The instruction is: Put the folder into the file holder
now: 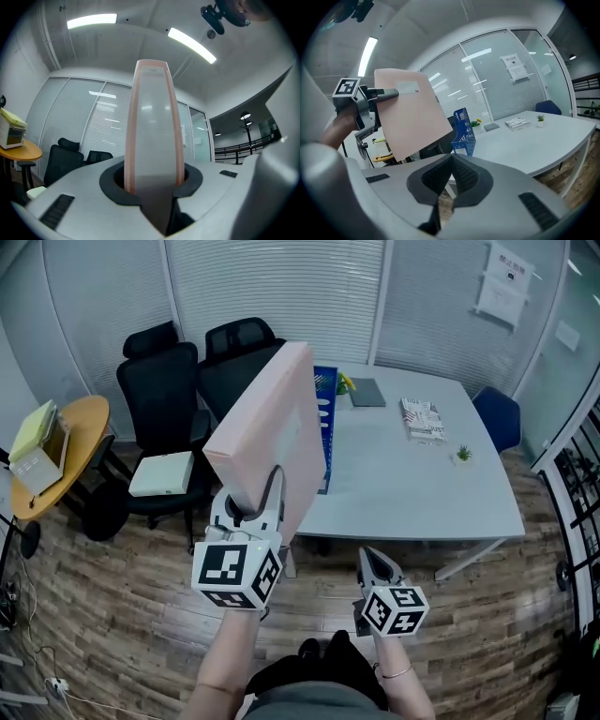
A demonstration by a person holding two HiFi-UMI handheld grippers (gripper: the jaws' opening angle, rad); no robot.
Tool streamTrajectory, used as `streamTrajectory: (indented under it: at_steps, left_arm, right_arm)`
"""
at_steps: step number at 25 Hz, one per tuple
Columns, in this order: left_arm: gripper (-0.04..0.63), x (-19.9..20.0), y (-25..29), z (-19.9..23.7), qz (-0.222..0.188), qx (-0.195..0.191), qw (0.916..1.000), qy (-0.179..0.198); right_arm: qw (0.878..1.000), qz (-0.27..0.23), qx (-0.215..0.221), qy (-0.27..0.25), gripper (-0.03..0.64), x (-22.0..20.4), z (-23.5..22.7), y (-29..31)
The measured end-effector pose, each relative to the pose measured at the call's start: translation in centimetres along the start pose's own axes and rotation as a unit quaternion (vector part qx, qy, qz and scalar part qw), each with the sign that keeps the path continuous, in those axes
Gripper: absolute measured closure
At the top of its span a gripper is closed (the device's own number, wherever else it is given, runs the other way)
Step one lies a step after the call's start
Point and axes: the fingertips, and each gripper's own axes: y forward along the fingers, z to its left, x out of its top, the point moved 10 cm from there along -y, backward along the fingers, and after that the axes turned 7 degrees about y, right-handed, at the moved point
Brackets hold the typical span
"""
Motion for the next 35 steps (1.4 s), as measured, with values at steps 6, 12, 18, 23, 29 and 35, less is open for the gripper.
streamTrajectory:
  at_steps: [6,12,18,23,29,35]
  left_arm:
    - [0.457,1.7,3.6,1.0,-0.027,0.020,0.9994,0.006]
    - [0.457,2.7,8.1,1.6,-0.050,0.047,0.9976,0.012]
    - [0.456,3.1,12.8,1.5,-0.064,0.073,0.9951,0.018]
    - [0.456,3.4,16.3,1.5,-0.073,0.085,0.9935,0.020]
    - [0.456,3.6,19.5,1.9,-0.078,0.100,0.9917,0.020]
    - [0.456,2.8,21.7,2.2,-0.073,0.109,0.9912,0.017]
  right_arm:
    - [1.000,0.001,0.013,0.009,0.609,1.3,-1.3,3.1]
    - [1.000,0.002,0.030,0.004,0.609,4.0,-3.6,6.7]
    - [0.999,0.011,0.045,0.000,0.611,6.7,-6.7,10.0]
    - [0.998,0.026,0.060,-0.005,0.611,8.1,-8.2,12.7]
    - [0.996,0.042,0.075,-0.008,0.609,8.9,-9.2,15.2]
    - [0.996,0.047,0.081,-0.002,0.611,9.1,-10.0,16.4]
